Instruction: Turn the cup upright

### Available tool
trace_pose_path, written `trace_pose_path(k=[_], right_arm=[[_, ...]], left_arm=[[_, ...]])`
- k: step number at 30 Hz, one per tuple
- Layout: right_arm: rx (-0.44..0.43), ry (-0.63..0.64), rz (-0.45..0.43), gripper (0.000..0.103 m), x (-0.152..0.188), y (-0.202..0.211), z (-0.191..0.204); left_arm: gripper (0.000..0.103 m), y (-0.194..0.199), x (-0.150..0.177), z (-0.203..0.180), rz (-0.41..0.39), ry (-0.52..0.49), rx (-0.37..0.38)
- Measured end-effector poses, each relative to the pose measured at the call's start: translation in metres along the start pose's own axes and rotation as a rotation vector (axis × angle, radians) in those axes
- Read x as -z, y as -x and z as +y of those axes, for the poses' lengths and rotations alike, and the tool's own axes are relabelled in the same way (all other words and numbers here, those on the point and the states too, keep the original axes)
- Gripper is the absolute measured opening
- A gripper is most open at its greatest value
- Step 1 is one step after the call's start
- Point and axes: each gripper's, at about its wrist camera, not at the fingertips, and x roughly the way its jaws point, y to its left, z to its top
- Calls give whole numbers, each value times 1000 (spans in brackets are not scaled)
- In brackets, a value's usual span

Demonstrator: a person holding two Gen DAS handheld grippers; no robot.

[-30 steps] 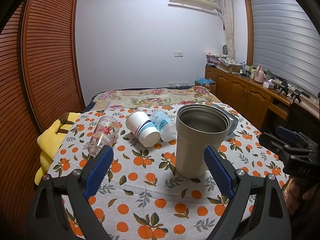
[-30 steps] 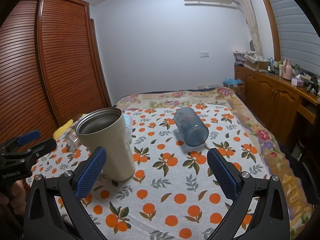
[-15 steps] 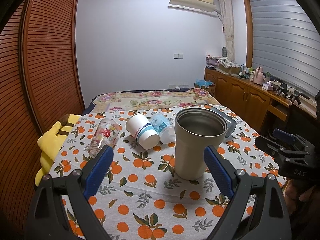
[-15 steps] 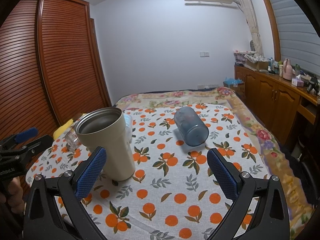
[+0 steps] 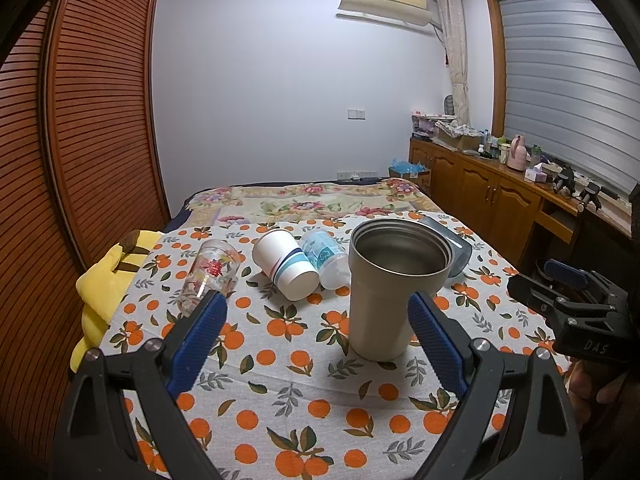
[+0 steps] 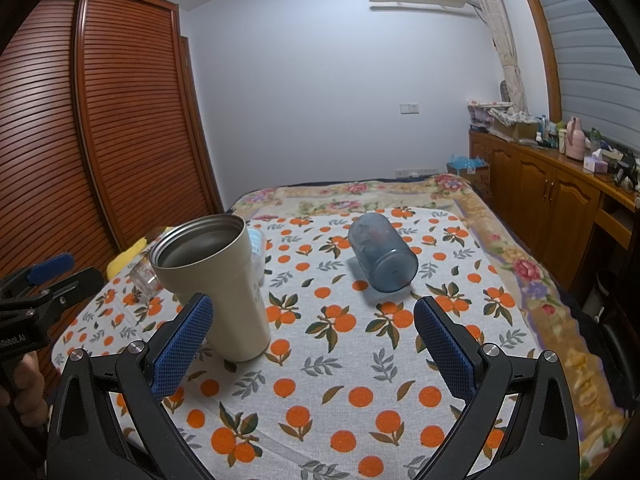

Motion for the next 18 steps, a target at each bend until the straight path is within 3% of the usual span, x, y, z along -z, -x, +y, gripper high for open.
trace_pose_path(k=[18], right_arm=[[1,-1,0,102,0,0,0]], left_arm=[[93,1,-1,0,-2,0,1]])
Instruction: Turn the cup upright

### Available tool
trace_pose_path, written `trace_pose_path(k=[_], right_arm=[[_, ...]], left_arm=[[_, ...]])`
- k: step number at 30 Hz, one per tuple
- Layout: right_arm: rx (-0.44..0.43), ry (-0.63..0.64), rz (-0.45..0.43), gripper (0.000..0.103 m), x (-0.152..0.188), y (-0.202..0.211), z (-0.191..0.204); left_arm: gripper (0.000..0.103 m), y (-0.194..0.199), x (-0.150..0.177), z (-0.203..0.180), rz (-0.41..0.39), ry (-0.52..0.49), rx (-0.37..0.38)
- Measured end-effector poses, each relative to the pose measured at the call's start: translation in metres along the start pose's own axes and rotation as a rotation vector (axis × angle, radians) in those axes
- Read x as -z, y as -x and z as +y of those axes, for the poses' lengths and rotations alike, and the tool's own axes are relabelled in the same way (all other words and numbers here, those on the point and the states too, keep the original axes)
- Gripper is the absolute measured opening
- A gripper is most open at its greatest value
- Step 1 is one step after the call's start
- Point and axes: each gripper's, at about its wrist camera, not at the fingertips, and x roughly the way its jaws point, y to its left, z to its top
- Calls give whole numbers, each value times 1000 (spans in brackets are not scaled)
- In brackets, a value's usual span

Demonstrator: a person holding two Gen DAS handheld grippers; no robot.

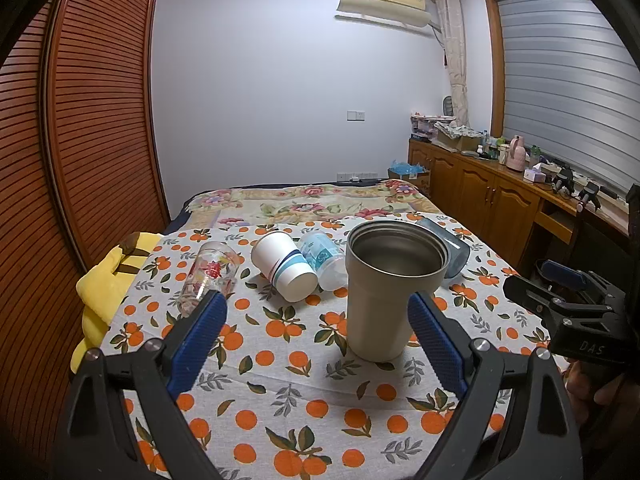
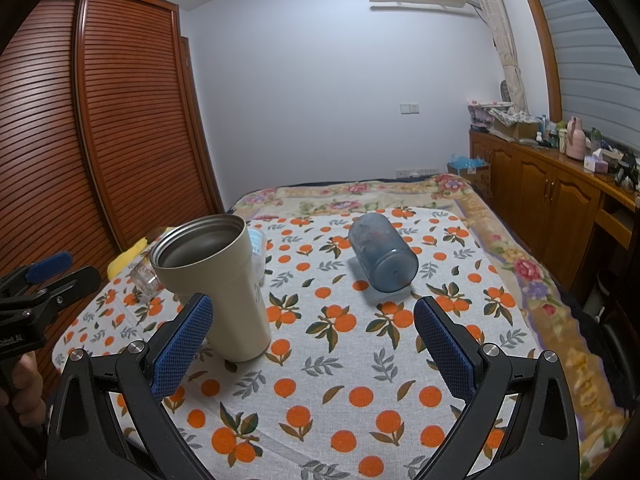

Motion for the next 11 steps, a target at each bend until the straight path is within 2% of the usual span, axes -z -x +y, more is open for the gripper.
trace_pose_path(k=[11], right_arm=[[1,0,1,102,0,0,0]], left_arm=[[93,1,-1,-1,1,-1,3]])
